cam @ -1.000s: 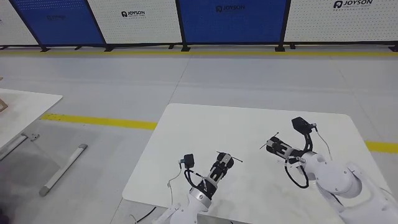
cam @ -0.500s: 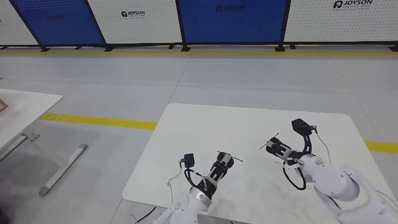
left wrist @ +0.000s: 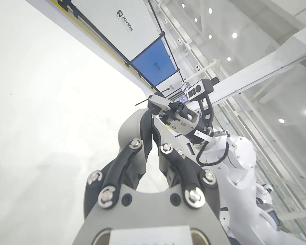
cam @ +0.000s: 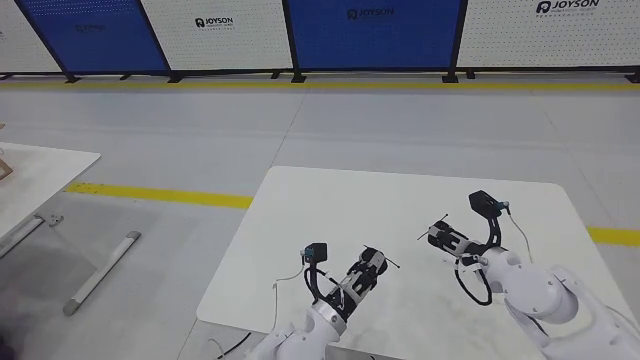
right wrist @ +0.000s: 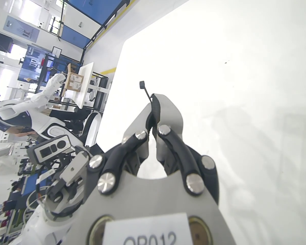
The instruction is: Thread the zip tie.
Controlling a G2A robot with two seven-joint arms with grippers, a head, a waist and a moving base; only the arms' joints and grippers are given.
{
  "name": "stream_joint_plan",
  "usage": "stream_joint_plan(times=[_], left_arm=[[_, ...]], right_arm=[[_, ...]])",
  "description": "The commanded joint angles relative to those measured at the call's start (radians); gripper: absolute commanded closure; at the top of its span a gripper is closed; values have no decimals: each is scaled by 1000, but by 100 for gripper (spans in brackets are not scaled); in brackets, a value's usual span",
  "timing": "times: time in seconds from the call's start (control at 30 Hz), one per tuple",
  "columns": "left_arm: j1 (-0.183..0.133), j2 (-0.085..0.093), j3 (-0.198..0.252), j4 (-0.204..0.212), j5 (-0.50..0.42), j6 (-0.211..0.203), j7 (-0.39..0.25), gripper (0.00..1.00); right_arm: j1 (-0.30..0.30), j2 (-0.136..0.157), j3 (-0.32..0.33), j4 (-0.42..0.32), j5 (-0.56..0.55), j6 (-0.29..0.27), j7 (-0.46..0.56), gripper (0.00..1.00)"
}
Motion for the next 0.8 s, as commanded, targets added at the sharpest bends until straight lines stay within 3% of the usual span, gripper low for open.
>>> stream_joint_plan(times=[0.0,0.77], left_arm=[[0,0,0,0,0,0,-1,100],[-10,-4,19,25,29,21,2,100]], right_arm=[[0,0,0,0,0,0,0,100],[0,0,0,0,0,0,0,100]])
